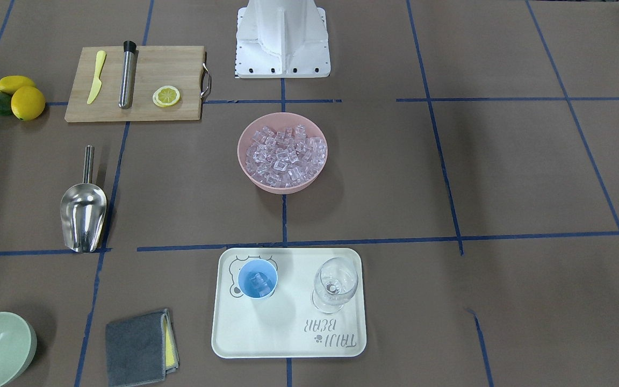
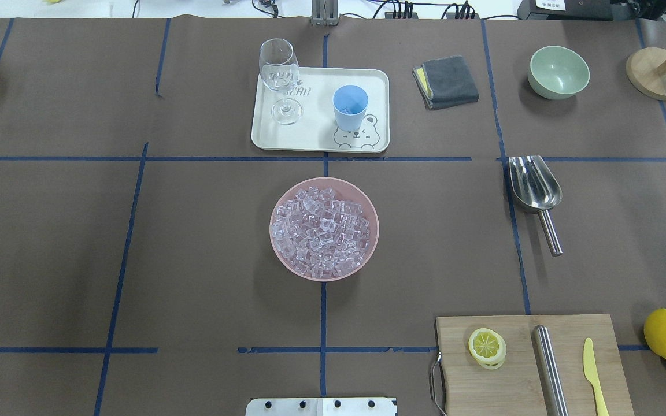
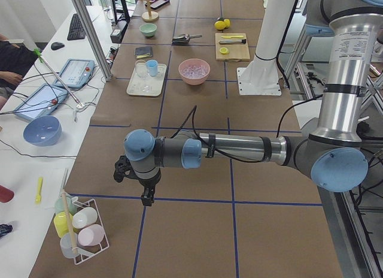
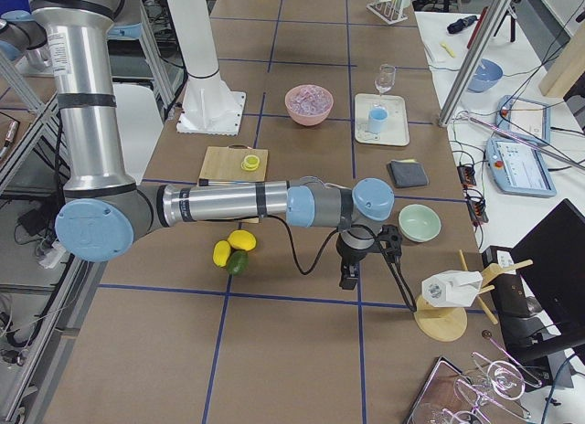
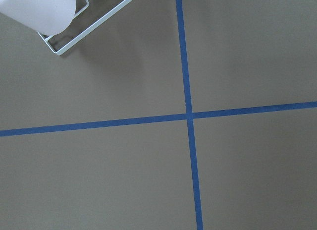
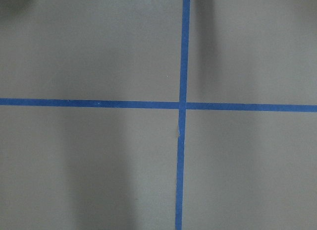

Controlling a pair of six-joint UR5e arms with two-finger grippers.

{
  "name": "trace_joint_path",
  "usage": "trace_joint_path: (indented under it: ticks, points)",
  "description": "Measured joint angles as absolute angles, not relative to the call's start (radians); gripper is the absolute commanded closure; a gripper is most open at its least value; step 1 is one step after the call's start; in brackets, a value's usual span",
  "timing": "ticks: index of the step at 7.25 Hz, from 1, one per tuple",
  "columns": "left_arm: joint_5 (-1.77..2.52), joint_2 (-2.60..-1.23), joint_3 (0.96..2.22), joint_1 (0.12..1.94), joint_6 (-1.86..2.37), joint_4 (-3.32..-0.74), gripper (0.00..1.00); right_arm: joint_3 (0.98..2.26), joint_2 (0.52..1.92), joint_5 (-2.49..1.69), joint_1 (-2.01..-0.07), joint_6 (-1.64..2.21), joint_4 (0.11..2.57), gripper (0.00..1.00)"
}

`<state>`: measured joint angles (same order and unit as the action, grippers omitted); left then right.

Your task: Put ice in cup with scoop

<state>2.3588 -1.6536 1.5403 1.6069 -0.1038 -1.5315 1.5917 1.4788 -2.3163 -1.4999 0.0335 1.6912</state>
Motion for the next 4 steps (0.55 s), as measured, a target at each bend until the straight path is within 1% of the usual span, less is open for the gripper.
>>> trace_joint_path:
  ticks: [4]
  points:
    - [2.354, -1.656, 1.549, 1.579, -0.113, -1.535, 0.0, 1.593, 1.497, -2.31, -1.499, 0.044, 1.691, 0.0]
